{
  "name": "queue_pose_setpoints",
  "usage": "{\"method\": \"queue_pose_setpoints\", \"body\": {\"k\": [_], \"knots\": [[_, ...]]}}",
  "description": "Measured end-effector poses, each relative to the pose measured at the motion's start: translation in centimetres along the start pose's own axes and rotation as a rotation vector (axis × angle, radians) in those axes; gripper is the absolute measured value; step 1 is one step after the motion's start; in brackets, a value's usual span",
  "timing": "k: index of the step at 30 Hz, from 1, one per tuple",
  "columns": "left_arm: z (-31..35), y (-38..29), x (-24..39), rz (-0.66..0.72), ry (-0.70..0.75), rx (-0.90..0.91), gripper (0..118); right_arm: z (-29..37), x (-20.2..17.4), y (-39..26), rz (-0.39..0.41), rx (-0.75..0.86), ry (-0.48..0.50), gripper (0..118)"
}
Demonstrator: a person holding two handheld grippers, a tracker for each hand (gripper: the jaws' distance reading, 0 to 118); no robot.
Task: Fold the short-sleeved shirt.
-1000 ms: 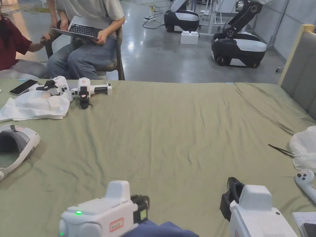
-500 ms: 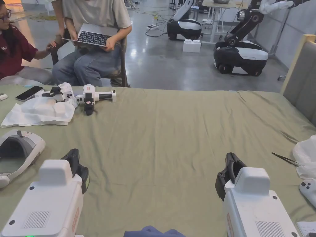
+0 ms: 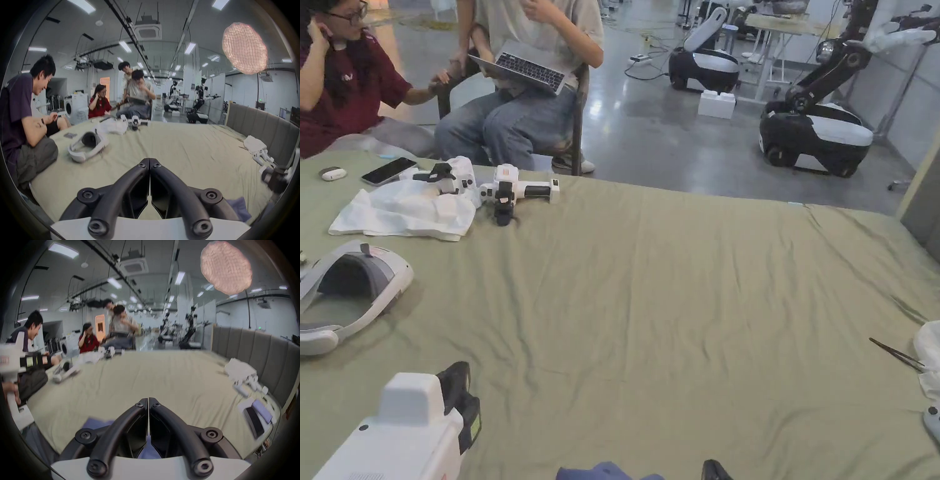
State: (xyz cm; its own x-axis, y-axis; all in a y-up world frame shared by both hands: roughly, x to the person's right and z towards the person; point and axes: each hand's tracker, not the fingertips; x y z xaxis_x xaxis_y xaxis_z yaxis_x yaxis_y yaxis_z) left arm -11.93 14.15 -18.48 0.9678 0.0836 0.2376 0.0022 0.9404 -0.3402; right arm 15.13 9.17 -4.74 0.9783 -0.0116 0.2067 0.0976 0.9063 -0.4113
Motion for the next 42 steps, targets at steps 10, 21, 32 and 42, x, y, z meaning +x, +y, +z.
{"method": "queue_pose_setpoints", "body": {"k": [10,21,32,42], "knots": [[-2.2,-5.4,-2.2,0.211,-0.265,-0.439,18,-5.3,0.5,-7.5,0.017,-0.193,-0.051,0],[-8.9,-9.0,-3.1,0.525,-0.615,-0.745,104,-5.3,1.3,-7.5,-0.001,-0.19,-0.026,0],[-11.1,-10.4,1.9,0.452,-0.753,-0.833,64,-5.4,1.6,-7.4,-0.013,-0.199,-0.023,0],[-10.6,-10.9,-1.1,0.607,-0.824,-0.819,35,-5.0,1.3,-6.3,-0.003,-0.167,-0.003,0]]}}
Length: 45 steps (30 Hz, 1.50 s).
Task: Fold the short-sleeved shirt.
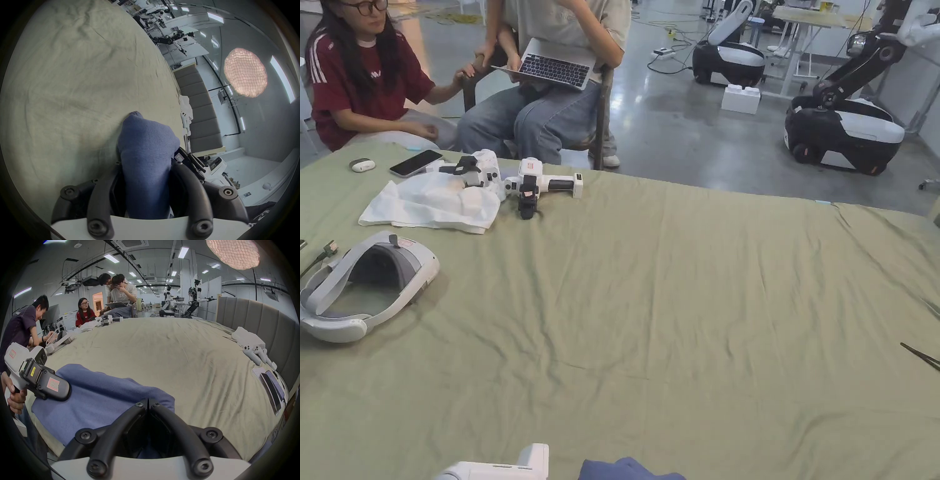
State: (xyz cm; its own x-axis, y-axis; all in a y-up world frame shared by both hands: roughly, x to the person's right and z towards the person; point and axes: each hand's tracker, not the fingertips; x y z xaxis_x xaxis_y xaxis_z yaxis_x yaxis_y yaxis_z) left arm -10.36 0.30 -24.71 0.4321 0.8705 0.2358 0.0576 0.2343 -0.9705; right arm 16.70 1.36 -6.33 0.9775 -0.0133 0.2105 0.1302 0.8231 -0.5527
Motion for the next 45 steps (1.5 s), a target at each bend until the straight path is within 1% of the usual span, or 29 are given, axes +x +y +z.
{"method": "queue_pose_setpoints", "body": {"k": [3,6,9,16,19,22,26,31,34,37,38,41,45], "knots": [[1.9,0.3,0.5,0.013,-0.026,0.015,35,0.8,-0.1,1.5,0.021,0.041,-0.009,0],[5.3,1.2,1.0,0.011,-0.039,0.034,35,1.4,0.2,3.6,0.028,0.097,-0.015,0],[9.7,2.5,1.3,-0.003,-0.004,0.057,35,1.7,0.6,5.9,0.035,0.137,-0.019,0],[22.7,5.5,0.5,-0.055,0.152,0.161,35,1.7,1.8,10.5,0.057,0.217,-0.033,0],[28.1,6.4,0.1,-0.049,0.216,0.202,35,1.9,2.4,11.9,0.064,0.252,-0.048,0],[32.2,6.9,-0.4,-0.002,0.289,0.228,35,2.0,2.9,12.6,0.066,0.27,-0.056,0],[34.7,7.2,-1.4,0.062,0.42,0.26,35,2.1,3.2,12.8,0.063,0.27,-0.066,0],[34.3,6.9,-1.7,0.111,0.581,0.242,37,2.0,3.4,12.1,0.054,0.238,-0.068,0],[33.8,7.1,-1.5,0.124,0.668,0.223,48,1.9,3.6,11.5,0.058,0.219,-0.068,0],[33.4,7.3,-0.5,0.028,0.854,0.22,57,1.9,3.7,11.4,0.058,0.208,-0.069,0],[33.2,7.2,0.1,-0.019,0.906,0.207,57,1.9,3.8,11.3,0.058,0.207,-0.069,0],[33.7,7.4,1.4,-0.108,1.045,0.244,57,2.0,4.2,11.4,0.061,0.204,-0.073,0],[34.7,7.6,3.6,-0.182,1.134,0.365,57,2.0,4.7,11.7,0.056,0.206,-0.08,0]]}}
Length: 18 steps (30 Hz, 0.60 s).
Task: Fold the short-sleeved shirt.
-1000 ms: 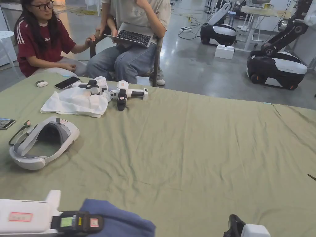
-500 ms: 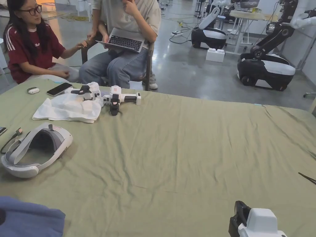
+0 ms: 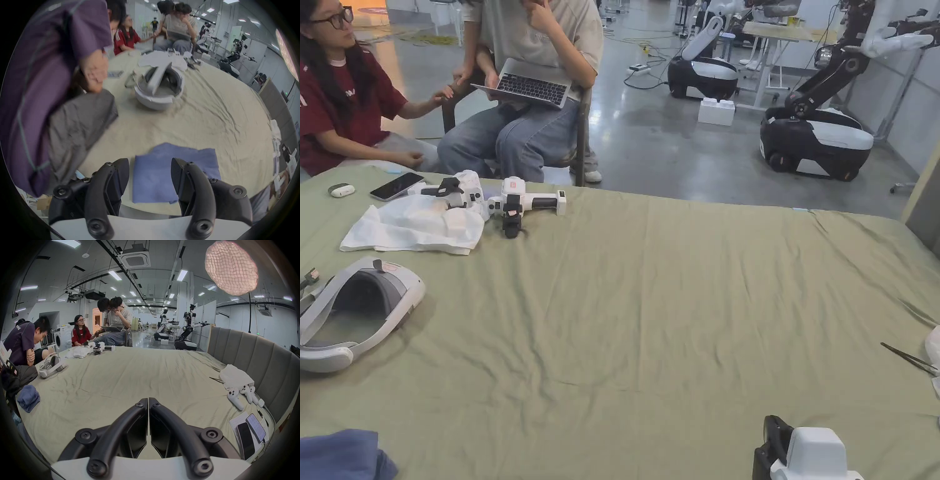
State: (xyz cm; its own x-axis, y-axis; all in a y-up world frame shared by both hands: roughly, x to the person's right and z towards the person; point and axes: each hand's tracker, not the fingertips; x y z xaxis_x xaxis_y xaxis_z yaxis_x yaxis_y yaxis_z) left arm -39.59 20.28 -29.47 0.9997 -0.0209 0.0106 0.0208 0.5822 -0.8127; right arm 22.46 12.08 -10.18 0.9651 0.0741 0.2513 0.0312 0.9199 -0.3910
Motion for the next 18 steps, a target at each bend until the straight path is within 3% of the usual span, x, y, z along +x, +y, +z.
{"method": "queue_pose_setpoints", "body": {"k": [3,12,18], "knots": [[1.2,-0.4,2.0,-0.047,-0.008,0.055,57,-0.1,0.3,0.0,-0.006,0.003,-0.004,0],[0.7,-5.2,14.1,-0.092,-0.333,0.231,51,-1.0,0.2,0.2,-0.041,0.011,-0.013,0],[-1.1,-7.9,24.3,-0.181,-0.277,0.427,37,-1.9,-0.5,1.4,-0.07,0.03,-0.012,0]]}}
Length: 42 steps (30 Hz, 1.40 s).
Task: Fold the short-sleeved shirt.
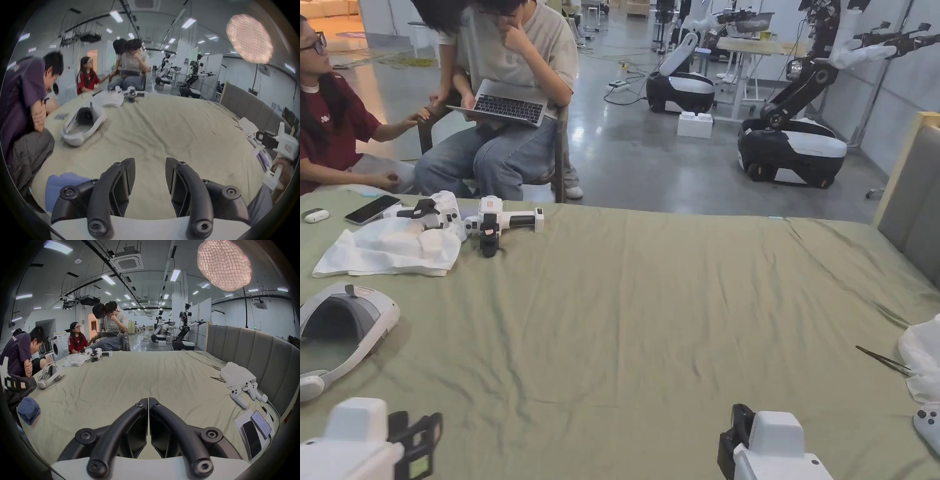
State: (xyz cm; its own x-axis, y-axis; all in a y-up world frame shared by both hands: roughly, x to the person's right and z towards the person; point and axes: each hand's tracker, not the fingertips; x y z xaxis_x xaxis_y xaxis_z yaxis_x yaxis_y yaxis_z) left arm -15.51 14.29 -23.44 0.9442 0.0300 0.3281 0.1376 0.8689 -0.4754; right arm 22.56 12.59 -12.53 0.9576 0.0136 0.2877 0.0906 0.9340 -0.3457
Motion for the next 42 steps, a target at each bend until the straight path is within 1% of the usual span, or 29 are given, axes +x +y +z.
{"method": "queue_pose_setpoints", "body": {"k": [2,3,6,8,9,12,16,19,23,31,39,42], "knots": [[-1.1,-0.2,2.3,-0.073,0.035,0.071,31,-0.1,-0.3,0.8,-0.004,0.02,0.002,0],[-1.4,0.1,3.3,-0.116,0.067,0.129,25,-0.2,-0.3,1.2,-0.006,0.031,0.003,0],[-1.7,1.1,6.4,-0.1,0.102,0.186,13,-0.2,-0.5,2.5,-0.019,0.069,-0.003,0],[-1.9,1.6,7.6,-0.084,0.129,0.235,10,-0.2,-0.4,3.2,-0.036,0.095,-0.012,0],[-1.8,1.9,8.3,-0.089,0.15,0.253,6,-0.2,-0.4,3.6,-0.043,0.109,-0.017,0],[-1.9,2.5,9.0,-0.073,0.163,0.286,0,0.0,-0.3,4.4,-0.035,0.145,-0.035,0],[-1.7,3.1,8.8,-0.032,0.125,0.325,0,0.2,-0.2,4.8,-0.04,0.179,-0.039,0],[-1.4,3.3,8.8,-0.041,0.088,0.348,0,0.5,0.0,4.9,-0.038,0.192,-0.042,0],[-1.1,3.5,8.8,-0.042,0.076,0.361,0,0.6,0.2,4.6,-0.026,0.196,-0.043,0],[-1.1,3.4,8.9,-0.036,0.083,0.36,0,0.9,0.2,4.3,-0.031,0.192,-0.049,0],[-1.0,3.3,8.5,-0.019,0.094,0.357,0,0.9,-0.5,4.7,-0.017,0.198,-0.042,0],[-1.0,3.3,8.3,-0.003,0.096,0.354,7,0.7,-0.5,4.8,-0.019,0.196,-0.045,0]]}}
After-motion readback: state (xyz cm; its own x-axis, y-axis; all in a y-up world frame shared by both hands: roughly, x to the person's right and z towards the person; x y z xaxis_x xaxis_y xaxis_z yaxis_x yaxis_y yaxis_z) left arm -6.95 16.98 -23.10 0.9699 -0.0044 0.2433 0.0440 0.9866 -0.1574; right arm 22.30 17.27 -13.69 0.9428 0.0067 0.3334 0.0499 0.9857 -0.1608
